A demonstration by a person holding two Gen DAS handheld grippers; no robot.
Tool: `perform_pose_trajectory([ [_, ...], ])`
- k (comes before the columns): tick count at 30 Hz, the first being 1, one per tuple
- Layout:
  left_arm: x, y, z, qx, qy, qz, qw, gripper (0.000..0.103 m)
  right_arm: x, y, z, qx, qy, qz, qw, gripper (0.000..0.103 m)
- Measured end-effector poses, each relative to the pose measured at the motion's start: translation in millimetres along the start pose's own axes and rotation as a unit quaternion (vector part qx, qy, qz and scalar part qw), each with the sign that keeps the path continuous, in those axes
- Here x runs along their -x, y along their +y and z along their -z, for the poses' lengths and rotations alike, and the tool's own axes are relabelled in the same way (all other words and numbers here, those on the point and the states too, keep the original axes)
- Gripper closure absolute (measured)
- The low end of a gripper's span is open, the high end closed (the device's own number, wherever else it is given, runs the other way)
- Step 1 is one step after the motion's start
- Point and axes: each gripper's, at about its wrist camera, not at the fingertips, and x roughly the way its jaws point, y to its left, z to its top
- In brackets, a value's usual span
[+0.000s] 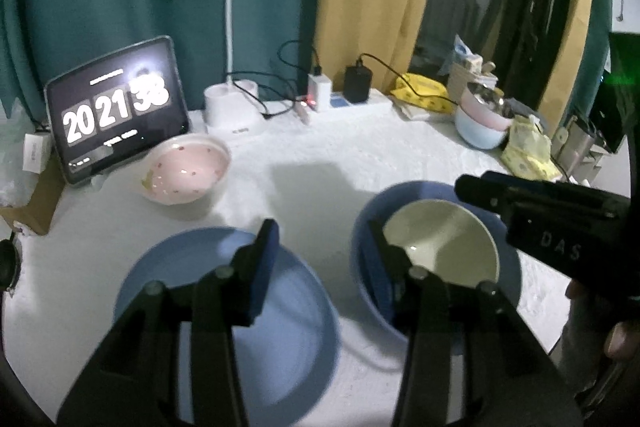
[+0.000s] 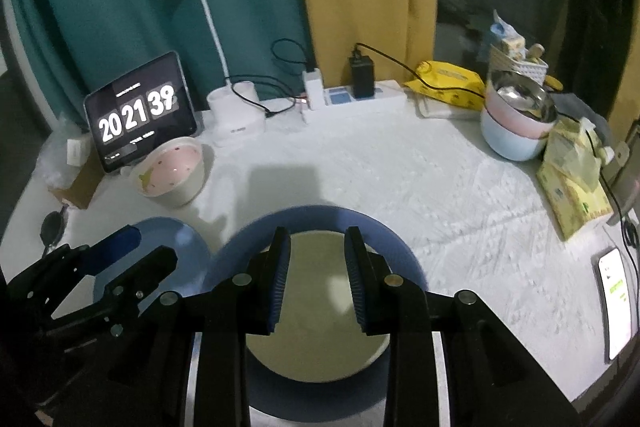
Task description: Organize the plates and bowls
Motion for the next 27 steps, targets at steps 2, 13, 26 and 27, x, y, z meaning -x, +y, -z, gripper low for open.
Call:
perform_pose_trajectory([
  [2, 1.2, 9.0, -1.1, 0.004, -0.004, -0.003, 1.0, 0.058, -2.0, 8.3, -3.1, 0.005, -0.002, -0.002, 1.0, 0.073],
  [13, 9.9, 69.9, -7.2, 0.033, -0.027, -0.022, 0.9989, 0.058, -16.2, 54.7, -17.4, 0.042, -0.002, -0.012, 0.999, 0.073],
  [26, 8.6, 139.2, -13.8, 0.056, -0.037, -0.041, 0.9969, 0.058, -41.5, 100.0, -33.4, 0.064, 0.004, -0.015, 0.998, 0.073],
  [27, 6.3, 143.4, -14.4, 0.057, -0.035, -0.041, 0.9969, 0.058, -44.3, 102.9, -34.4, 0.064, 0.006, -0.015, 0.998, 0.073],
])
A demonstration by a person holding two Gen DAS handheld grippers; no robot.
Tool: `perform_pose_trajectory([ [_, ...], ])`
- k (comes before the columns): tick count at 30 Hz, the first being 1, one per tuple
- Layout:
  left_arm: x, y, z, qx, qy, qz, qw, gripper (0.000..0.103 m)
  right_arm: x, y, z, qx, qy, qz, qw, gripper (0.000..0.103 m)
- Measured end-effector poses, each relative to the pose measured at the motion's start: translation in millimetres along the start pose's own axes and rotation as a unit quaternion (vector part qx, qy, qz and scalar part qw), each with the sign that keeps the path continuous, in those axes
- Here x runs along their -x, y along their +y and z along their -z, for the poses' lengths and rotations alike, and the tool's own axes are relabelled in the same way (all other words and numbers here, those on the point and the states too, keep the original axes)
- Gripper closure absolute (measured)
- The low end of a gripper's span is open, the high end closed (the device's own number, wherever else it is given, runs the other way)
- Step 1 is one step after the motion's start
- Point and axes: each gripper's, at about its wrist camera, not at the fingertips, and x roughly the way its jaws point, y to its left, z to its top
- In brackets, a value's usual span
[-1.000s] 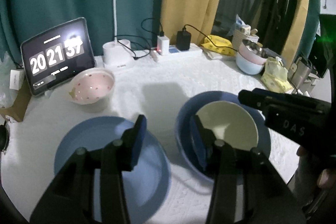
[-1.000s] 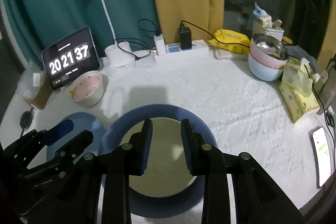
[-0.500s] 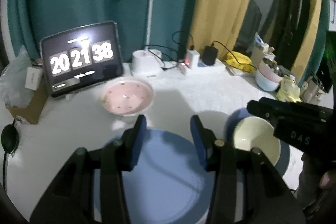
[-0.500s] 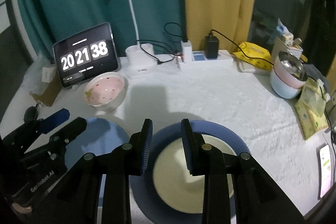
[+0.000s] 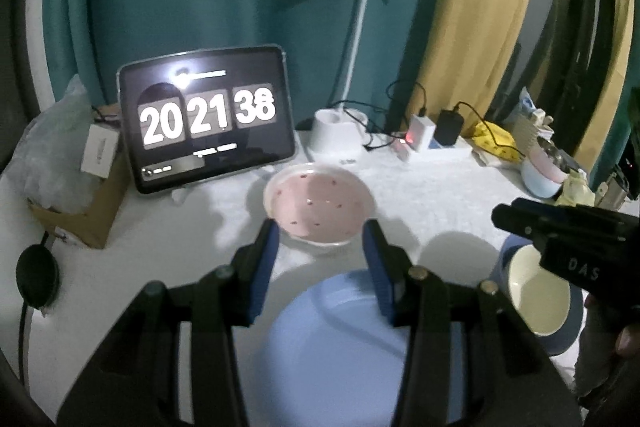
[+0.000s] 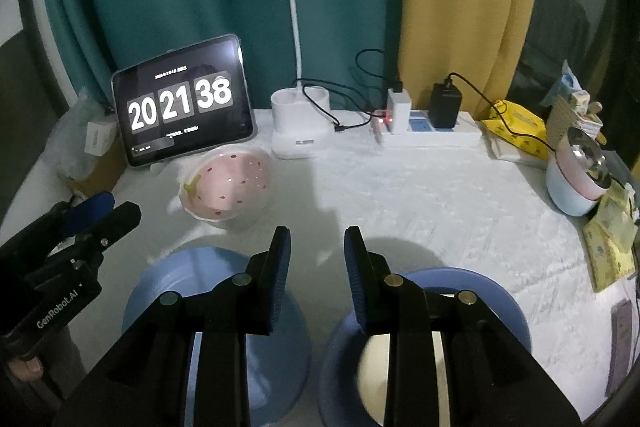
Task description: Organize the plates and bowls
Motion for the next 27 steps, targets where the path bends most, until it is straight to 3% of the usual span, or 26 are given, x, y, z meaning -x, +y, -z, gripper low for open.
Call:
perform_pose_trajectory([
  [9, -33.5, 28.2, -4.7, 0.011, 0.03, 0.021, 0.9993, 0.058, -27.2, 21.0, -12.7, -0.005, 0.013, -0.007, 1.0, 0.073],
  [15, -64.5, 42.8, -5.3, 0.01, 0.056, 0.013, 0.9983, 0.058, -53.5, 33.4, -19.2, -0.008, 0.032, -0.011, 0.999, 0.073],
  [27, -109.6, 51.6, -8.7, 0.013, 0.1, 0.035, 0.9943, 0.058, -105.1, 50.3, -34.3, -0.025, 0.068, -0.027, 0.997, 0.073],
])
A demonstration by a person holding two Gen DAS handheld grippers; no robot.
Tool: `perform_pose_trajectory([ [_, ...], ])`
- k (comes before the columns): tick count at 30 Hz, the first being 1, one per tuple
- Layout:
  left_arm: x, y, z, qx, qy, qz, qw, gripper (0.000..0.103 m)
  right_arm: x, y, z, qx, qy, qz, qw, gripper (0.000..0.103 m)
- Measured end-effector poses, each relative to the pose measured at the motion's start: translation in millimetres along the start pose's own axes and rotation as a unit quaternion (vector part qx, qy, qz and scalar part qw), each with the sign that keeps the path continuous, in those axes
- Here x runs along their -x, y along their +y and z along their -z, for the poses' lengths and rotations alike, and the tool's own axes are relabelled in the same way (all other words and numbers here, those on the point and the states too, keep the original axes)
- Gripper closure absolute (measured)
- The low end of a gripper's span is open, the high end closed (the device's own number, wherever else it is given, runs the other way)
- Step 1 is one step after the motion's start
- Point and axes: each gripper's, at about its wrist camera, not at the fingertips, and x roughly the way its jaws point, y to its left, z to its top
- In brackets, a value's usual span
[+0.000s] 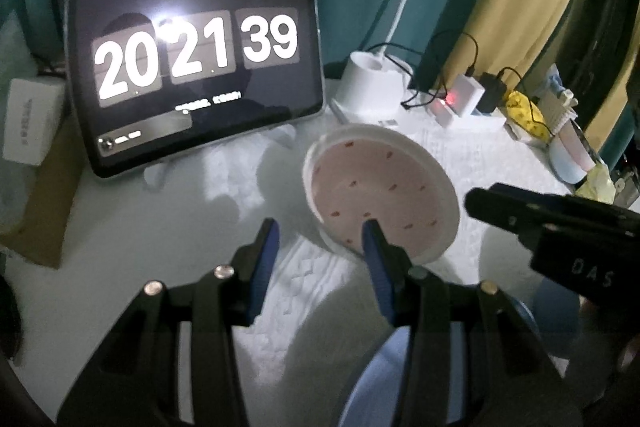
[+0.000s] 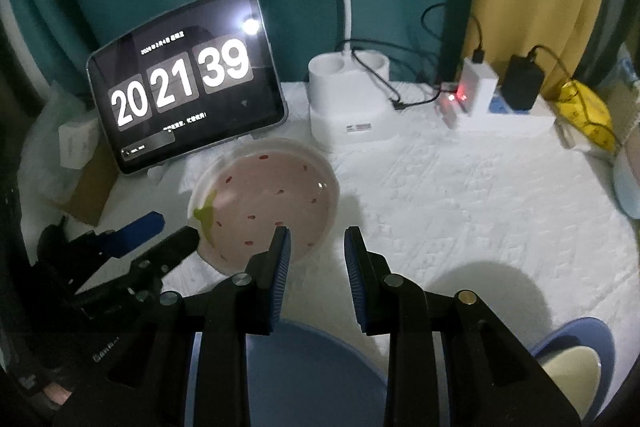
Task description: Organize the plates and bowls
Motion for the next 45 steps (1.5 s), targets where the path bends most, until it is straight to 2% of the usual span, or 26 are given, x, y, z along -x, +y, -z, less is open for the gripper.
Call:
perform_pose_trajectory([
  [4, -10.1, 1.4, -1.5, -0.003, 0.008, 0.007, 0.9999, 0.058, -17.3, 1.4, -4.9, -0.015, 0.019, -0.007, 1.0, 0.063],
  [15, -22.8, 0.7, -4.4, -0.014, 0.011, 0.015, 0.9997, 0.059, -57.2, -7.6, -1.7, -0.06, 0.067, -0.003, 0.996, 0.063],
  [17, -24.8, -1.1, -4.3, -0.02, 0.014, 0.018, 0.9995, 0.064, -61.9, -7.9, -0.7, -0.063, 0.07, -0.005, 0.996, 0.063],
  [18, -24.9, -2.0, -4.3, -0.023, 0.013, 0.019, 0.9995, 0.067, -64.5, -7.9, 0.5, -0.067, 0.073, -0.007, 0.995, 0.066],
  [21, -27.1, -5.0, -4.0, -0.031, 0.017, 0.021, 0.9991, 0.08, -72.9, -6.4, 3.3, -0.067, 0.086, -0.016, 0.994, 0.084],
  [32, -22.6, -4.2, -0.3, -0.033, 0.011, 0.009, 0.9994, 0.085, -58.7, 2.9, 8.5, -0.043, 0.057, -0.006, 0.997, 0.087],
  [45, 14.5, -21.7, 2.1, -0.049, -0.038, -0.007, 0.9981, 0.085, -19.8, 1.6, 3.7, -0.03, 0.017, -0.018, 0.999, 0.087],
])
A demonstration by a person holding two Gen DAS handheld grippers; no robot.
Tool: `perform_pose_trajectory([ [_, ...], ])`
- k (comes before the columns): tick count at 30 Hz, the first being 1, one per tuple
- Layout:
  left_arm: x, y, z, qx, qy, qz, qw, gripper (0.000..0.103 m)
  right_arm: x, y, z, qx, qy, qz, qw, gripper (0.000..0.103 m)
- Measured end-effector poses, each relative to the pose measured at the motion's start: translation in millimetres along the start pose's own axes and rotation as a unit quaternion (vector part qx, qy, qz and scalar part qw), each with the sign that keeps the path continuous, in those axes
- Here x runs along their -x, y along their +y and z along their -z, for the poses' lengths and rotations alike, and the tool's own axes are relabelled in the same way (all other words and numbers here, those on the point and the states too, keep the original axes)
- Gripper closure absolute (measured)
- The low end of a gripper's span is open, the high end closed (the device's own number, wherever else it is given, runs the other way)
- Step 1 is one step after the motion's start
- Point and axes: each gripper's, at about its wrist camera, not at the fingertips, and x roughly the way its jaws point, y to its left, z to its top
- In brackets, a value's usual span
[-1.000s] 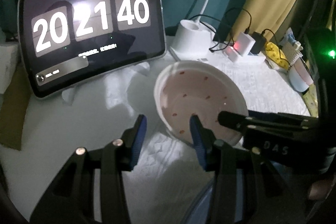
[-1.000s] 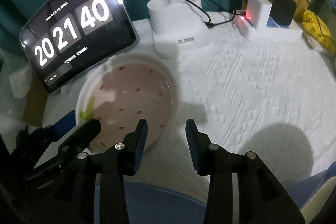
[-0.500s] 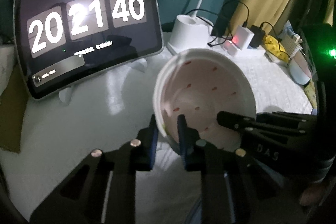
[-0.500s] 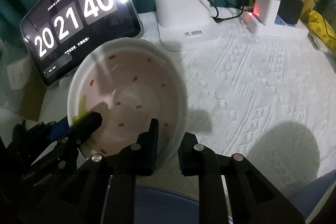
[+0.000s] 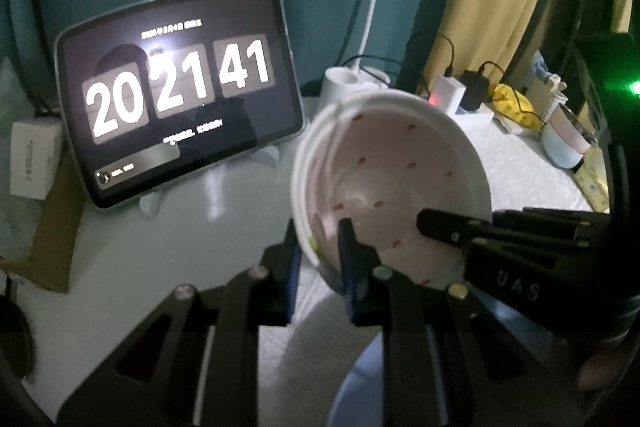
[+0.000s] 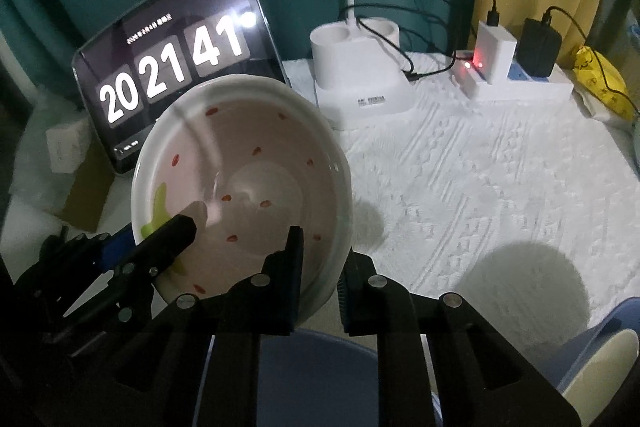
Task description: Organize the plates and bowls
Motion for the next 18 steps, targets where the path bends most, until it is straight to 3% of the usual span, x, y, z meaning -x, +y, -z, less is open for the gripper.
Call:
perform_pose_trajectory([
  [18, 50.3, -31.6, 8.4, -0.007, -0.033, -0.005, 0.9994, 0.085, 58.7, -6.6, 20.4, 0.004, -0.042, -0.015, 0.999, 0.087],
])
